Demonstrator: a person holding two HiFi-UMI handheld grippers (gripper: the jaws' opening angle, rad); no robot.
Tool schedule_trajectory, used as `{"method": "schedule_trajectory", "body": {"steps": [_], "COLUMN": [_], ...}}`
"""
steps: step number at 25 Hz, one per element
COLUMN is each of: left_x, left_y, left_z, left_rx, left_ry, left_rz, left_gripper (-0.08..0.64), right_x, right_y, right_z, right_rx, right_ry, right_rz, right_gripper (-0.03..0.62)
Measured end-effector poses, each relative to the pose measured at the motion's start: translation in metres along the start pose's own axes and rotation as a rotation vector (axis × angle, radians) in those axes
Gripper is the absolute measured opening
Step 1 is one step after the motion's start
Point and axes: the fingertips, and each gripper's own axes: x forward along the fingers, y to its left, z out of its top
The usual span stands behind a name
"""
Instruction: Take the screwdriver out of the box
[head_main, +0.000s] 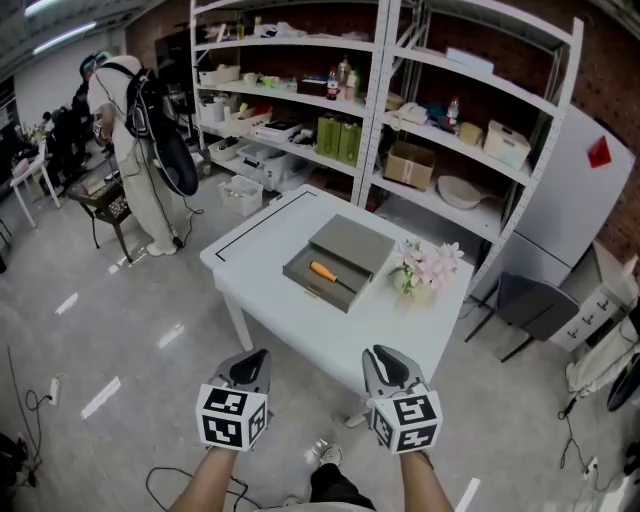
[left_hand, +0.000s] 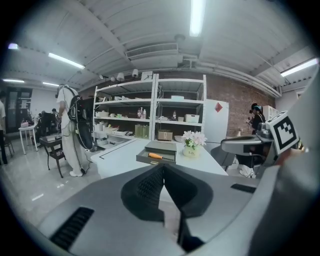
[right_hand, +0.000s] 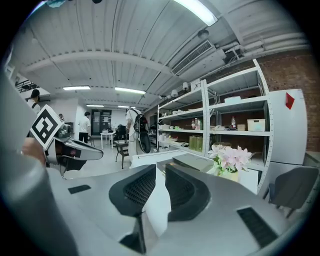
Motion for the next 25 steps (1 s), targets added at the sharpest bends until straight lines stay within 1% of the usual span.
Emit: {"method": "schedule_trajectory", "body": {"steps": [9, 14, 25], "left_x": [0.067, 0.099, 0.14], "left_y": [0.01, 0.012, 0.02], "left_z": [0.028, 0.037, 0.05], "left_rx": [-0.001, -0.008, -0.024], "left_ry": [0.013, 0.02, 0.036], "left_rz": [0.024, 0.04, 0.106], "left_gripper": [0.006, 0.006, 0.005], "right_x": [0.06, 0.087, 0.13], "right_y": [-0.039, -0.061, -0.095], "right_z": [0.011, 0.015, 0.021], "right_rx": [-0.004, 0.008, -0.002], "right_ry": [0.011, 0.005, 0.013], "right_rz": [0.053, 0.079, 0.146], "right_gripper": [0.077, 0.086, 0.106]}}
